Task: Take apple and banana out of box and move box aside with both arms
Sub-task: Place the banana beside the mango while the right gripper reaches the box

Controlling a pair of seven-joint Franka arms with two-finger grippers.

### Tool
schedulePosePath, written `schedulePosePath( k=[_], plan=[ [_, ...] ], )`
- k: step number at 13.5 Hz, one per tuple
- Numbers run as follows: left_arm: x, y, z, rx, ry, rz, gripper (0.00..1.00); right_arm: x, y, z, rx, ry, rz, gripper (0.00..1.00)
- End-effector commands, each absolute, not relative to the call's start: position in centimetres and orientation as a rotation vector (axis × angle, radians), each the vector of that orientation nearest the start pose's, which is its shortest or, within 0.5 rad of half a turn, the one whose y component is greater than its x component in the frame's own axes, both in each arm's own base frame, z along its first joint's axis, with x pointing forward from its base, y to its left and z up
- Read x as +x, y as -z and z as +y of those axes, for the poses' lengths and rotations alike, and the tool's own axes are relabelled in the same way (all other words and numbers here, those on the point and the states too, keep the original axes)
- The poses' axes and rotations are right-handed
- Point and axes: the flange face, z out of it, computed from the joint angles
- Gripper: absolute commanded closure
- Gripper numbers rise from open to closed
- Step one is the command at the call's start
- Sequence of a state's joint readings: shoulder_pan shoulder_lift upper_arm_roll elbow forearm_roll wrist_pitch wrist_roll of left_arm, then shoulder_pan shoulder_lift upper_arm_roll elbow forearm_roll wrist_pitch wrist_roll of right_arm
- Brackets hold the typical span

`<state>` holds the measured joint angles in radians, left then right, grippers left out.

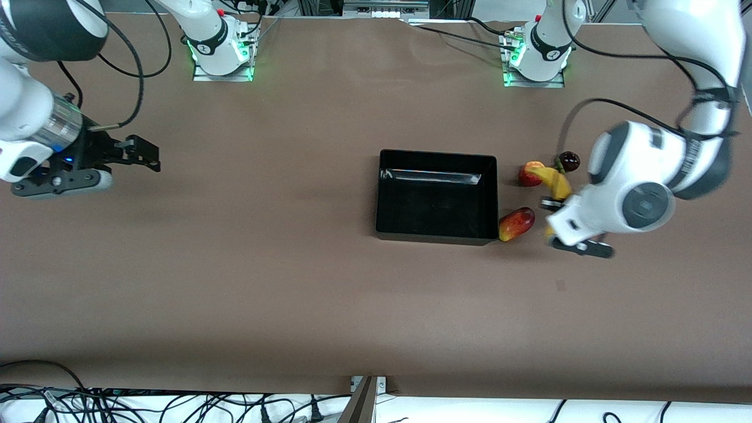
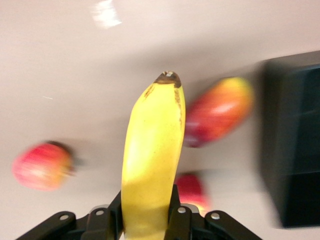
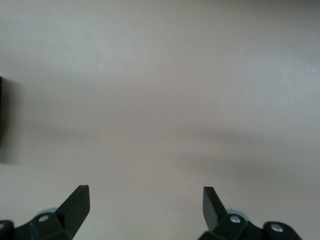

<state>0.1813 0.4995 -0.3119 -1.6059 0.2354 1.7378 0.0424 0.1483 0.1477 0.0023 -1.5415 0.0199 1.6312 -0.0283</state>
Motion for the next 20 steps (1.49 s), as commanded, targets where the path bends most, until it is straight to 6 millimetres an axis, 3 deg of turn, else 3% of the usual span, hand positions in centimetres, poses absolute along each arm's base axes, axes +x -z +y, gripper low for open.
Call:
schedulePosePath(
  k=[1,3,4,5,6,8,10,13,15,18,19,20],
  plan=[
    [64.6,-27.4,-0.6,-2.986,-0.448,0.539,0.84,58.9,-56.5,11.0,-3.132,-0.081,-0.355,0.00],
    [63.1,-22.7,1.4,-3.019,-0.350,0.572,0.83,59.2,-55.0,11.5,-3.123,-0.134,-0.378,0.00],
    [62.0,-20.8,1.5,-3.037,-0.303,0.577,0.73,58.9,-54.4,11.8,-3.120,-0.178,-0.380,0.00],
    [61.9,-20.3,1.1,-3.047,-0.228,0.590,0.26,58.5,-53.8,13.8,-3.106,-0.208,-0.420,0.00],
    [62.2,-20.5,1.7,-3.050,-0.209,0.580,0.00,58.3,-52.7,16.2,-3.099,-0.228,-0.454,0.00],
    [62.6,-22.3,1.7,-3.037,-0.172,0.618,0.00,58.4,-50.5,20.3,-3.102,-0.222,-0.360,0.00],
    [63.2,-27.6,0.3,-3.006,-0.155,0.619,0.00,58.1,-47.9,26.2,-3.100,-0.180,-0.262,0.00],
    [64.4,-37.7,-2.0,-2.989,-0.303,0.532,0.00,57.0,-42.4,34.7,-3.108,-0.109,-0.109,0.00],
    [64.6,-43.5,-1.9,-2.980,-0.395,0.474,0.00,55.9,-39.7,39.0,-3.095,-0.060,0.022,0.00],
    [64.2,-49.4,-1.4,-2.982,-0.442,0.423,0.00,54.0,-34.7,44.6,-3.066,-0.012,0.159,0.00],
    [63.6,-51.7,-0.8,-2.988,-0.432,0.395,0.00,52.5,-33.0,47.1,-3.057,-0.003,0.181,0.00],
    [62.0,-54.6,-2.0,-2.981,-0.381,0.379,0.00,51.4,-31.7,48.8,-3.052,0.012,0.186,0.00]
  ],
)
